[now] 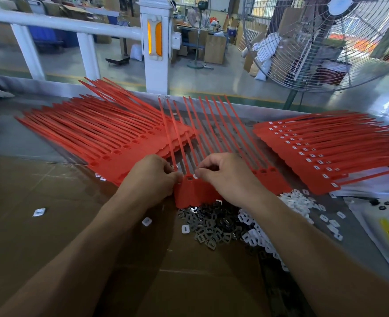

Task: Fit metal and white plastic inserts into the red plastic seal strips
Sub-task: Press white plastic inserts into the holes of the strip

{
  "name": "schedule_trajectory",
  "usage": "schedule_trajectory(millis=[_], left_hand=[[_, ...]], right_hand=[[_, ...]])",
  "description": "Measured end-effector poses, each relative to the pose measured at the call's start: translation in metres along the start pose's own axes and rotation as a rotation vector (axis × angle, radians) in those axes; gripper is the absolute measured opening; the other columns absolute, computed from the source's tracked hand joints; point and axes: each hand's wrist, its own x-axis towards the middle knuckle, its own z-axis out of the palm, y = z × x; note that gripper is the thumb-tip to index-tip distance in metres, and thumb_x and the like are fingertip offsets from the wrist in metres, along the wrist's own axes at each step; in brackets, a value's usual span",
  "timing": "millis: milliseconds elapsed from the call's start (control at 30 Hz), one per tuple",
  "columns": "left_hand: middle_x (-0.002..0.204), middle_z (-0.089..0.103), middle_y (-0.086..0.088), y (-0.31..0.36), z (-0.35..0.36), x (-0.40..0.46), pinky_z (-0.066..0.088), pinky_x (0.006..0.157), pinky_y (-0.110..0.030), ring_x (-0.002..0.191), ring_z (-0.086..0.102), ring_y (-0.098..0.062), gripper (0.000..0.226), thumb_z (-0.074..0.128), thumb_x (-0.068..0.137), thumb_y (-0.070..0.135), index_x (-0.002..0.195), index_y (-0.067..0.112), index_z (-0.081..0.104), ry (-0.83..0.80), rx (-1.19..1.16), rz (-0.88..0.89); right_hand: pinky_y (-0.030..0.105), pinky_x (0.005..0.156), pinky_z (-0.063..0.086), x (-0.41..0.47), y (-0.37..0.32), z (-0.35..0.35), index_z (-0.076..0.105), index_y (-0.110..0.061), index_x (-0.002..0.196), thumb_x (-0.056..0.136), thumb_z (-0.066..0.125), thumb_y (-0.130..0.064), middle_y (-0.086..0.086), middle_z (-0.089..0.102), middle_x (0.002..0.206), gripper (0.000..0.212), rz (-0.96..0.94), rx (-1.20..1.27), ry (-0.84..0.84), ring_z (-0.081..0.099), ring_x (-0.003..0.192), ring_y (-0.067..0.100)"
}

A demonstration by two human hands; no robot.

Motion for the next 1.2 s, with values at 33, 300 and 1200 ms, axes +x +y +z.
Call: schedule_trajectory(millis=[33, 300, 1200], left_hand=[[0.055, 0.068, 0.008, 0.0, 0.0, 0.0, 0.039, 0.037, -0.016, 0.041, 0.058, -0.003, 0.022, 0.07, 0.094, 0.037, 0.077, 0.022, 0.071, 0.0, 0.003, -0.001], [0.054, 0.067, 0.007, 0.001, 0.0, -0.001, 0.049, 0.045, -0.025, 0.044, 0.062, -0.006, 0.023, 0.071, 0.093, 0.037, 0.074, 0.024, 0.07, 0.015, 0.039, 0.007], [0.068, 0.071, 0.004, 0.004, 0.001, -0.002, 0.063, 0.062, -0.041, 0.058, 0.069, -0.011, 0.021, 0.069, 0.093, 0.042, 0.08, 0.026, 0.07, -0.003, 0.104, -0.01]], right_hand=[[0.01, 0.058, 0.041, 0.001, -0.002, 0.002, 0.074, -0.032, 0.089, 0.098, 0.069, -0.035, -0.015, 0.069, 0.085, 0.01, 0.014, 0.006, 0.004, 0.064, 0.075, -0.005], [0.032, 0.071, 0.056, 0.006, -0.015, 0.016, 0.073, -0.03, 0.082, 0.095, 0.07, -0.036, -0.012, 0.07, 0.081, 0.015, 0.083, -0.082, 0.04, 0.066, 0.078, 0.006], [0.034, 0.084, 0.038, -0.026, -0.032, 0.018, 0.068, -0.02, 0.119, 0.101, 0.054, -0.022, 0.0, 0.048, 0.105, 0.023, -0.425, -0.902, -0.036, 0.049, 0.107, 0.021]])
